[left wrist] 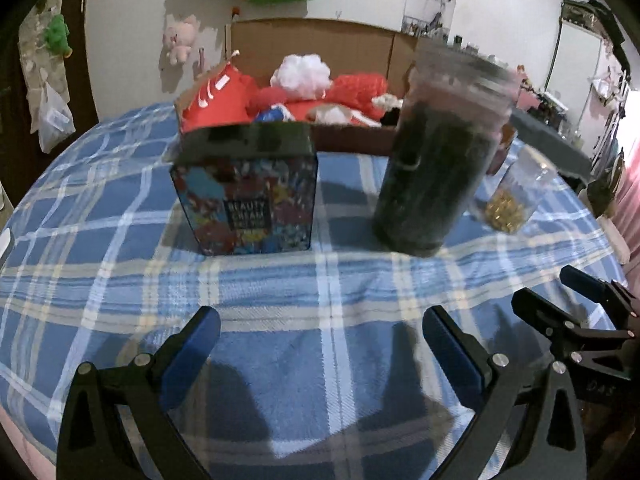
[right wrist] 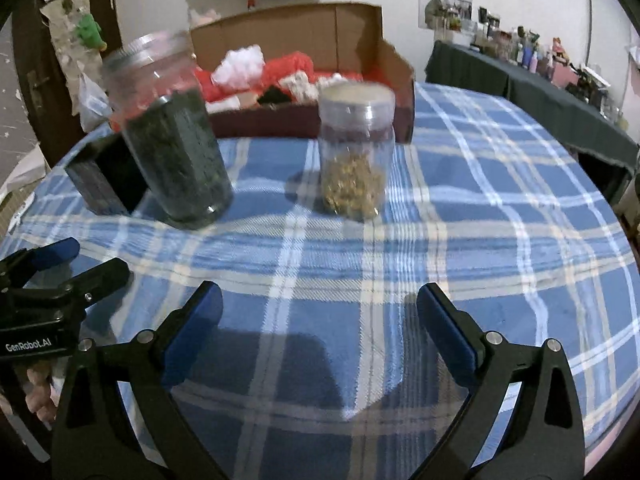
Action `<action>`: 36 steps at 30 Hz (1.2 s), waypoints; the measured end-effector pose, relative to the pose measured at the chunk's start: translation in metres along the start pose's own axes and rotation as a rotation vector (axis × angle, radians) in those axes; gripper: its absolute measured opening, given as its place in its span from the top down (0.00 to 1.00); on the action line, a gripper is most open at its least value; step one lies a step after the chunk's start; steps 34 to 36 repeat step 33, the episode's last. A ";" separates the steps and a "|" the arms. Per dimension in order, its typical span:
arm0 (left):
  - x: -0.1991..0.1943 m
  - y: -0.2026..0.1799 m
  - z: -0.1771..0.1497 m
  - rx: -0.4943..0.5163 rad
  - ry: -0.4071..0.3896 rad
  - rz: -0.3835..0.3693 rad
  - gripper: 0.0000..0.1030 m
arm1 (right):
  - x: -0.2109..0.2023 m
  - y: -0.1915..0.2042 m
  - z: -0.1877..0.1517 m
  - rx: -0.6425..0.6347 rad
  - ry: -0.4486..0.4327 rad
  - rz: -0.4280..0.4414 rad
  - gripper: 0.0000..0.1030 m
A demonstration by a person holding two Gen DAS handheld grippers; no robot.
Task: Organize soft objects
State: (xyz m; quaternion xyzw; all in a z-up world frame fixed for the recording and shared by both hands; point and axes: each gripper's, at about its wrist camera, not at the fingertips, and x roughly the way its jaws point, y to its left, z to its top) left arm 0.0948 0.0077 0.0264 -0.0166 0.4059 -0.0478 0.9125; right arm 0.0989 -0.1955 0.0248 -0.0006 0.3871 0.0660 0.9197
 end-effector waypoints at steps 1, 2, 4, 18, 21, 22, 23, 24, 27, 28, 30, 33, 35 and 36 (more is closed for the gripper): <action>0.002 0.000 -0.001 0.004 0.002 0.013 0.00 | 0.003 -0.001 -0.001 0.002 0.009 -0.007 0.03; 0.003 -0.002 -0.001 0.013 -0.001 0.027 0.00 | 0.004 -0.001 -0.001 0.000 0.009 -0.014 0.03; 0.005 -0.004 -0.002 0.026 0.003 0.049 0.00 | 0.005 0.000 -0.002 -0.008 0.008 -0.024 0.03; 0.009 -0.002 -0.001 0.021 0.002 0.087 0.00 | 0.007 -0.006 0.001 0.002 0.019 -0.065 0.03; 0.009 -0.002 -0.001 0.020 0.002 0.086 0.00 | 0.008 -0.006 0.002 0.001 0.021 -0.068 0.02; 0.009 -0.002 -0.001 0.020 0.002 0.087 0.00 | 0.008 -0.005 0.002 0.002 0.022 -0.069 0.02; 0.009 -0.001 -0.001 0.019 0.002 0.086 0.00 | 0.008 -0.005 0.003 0.001 0.022 -0.069 0.02; 0.010 -0.001 -0.001 0.017 0.002 0.086 0.00 | 0.008 -0.005 0.003 0.002 0.022 -0.069 0.02; 0.010 -0.001 -0.001 0.016 0.002 0.086 0.00 | 0.009 -0.005 0.003 0.001 0.022 -0.069 0.02; 0.010 -0.001 -0.001 0.017 0.002 0.086 0.00 | 0.008 -0.005 0.003 0.002 0.022 -0.069 0.02; 0.010 -0.001 0.000 0.017 0.002 0.086 0.00 | 0.009 -0.005 0.003 0.001 0.023 -0.069 0.02; 0.010 -0.001 0.000 0.017 0.003 0.086 0.00 | 0.009 -0.005 0.003 0.002 0.022 -0.069 0.02; 0.010 -0.001 0.000 0.017 0.003 0.086 0.00 | 0.009 -0.005 0.003 0.002 0.022 -0.069 0.02; 0.010 -0.001 0.000 0.017 0.003 0.086 0.00 | 0.009 -0.005 0.003 0.002 0.022 -0.069 0.02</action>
